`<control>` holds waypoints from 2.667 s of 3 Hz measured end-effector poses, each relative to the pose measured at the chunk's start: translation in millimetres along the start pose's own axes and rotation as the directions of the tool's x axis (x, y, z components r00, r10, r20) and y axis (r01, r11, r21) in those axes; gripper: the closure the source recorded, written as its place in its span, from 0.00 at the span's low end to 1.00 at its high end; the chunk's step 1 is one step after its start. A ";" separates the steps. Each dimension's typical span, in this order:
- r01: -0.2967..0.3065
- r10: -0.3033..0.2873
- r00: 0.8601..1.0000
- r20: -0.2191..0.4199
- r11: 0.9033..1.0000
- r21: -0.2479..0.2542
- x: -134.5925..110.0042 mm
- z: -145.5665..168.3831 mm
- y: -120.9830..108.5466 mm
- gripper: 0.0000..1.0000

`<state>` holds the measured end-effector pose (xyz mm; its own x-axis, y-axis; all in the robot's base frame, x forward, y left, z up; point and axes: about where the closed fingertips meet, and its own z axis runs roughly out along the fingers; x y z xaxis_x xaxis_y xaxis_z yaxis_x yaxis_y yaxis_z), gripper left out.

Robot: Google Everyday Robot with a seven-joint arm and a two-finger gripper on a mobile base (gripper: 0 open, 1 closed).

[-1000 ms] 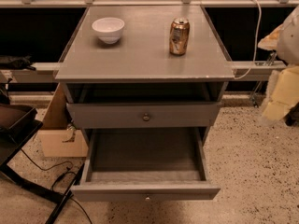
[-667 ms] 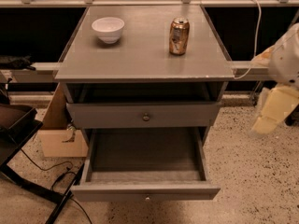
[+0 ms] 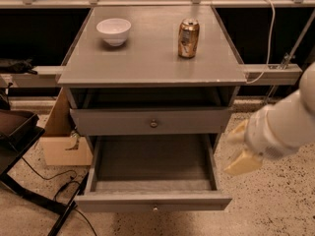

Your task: Close middle drawer

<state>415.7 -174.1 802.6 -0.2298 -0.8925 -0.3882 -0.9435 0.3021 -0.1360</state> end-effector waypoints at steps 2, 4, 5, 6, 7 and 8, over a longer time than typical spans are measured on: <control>-0.170 0.183 0.977 0.110 0.978 -0.122 52.9 163.5 44.7 0.88; -0.218 0.243 0.960 0.138 0.961 -0.172 65.1 211.3 52.6 1.00; -0.214 0.239 0.963 0.124 0.959 -0.189 69.9 254.9 61.9 1.00; -0.197 0.220 0.971 0.095 0.959 -0.205 87.8 329.4 84.8 1.00; -0.177 0.190 0.981 0.049 0.964 -0.196 107.5 386.9 103.9 1.00; -0.183 0.187 0.982 0.012 0.972 -0.147 121.3 448.5 102.2 1.00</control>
Offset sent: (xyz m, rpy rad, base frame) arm -0.0079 0.0270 -0.2706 0.3023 0.1555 -0.2004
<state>398.4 -101.2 332.9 -0.3990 -0.8165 -0.4174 -0.9103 0.4076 0.0729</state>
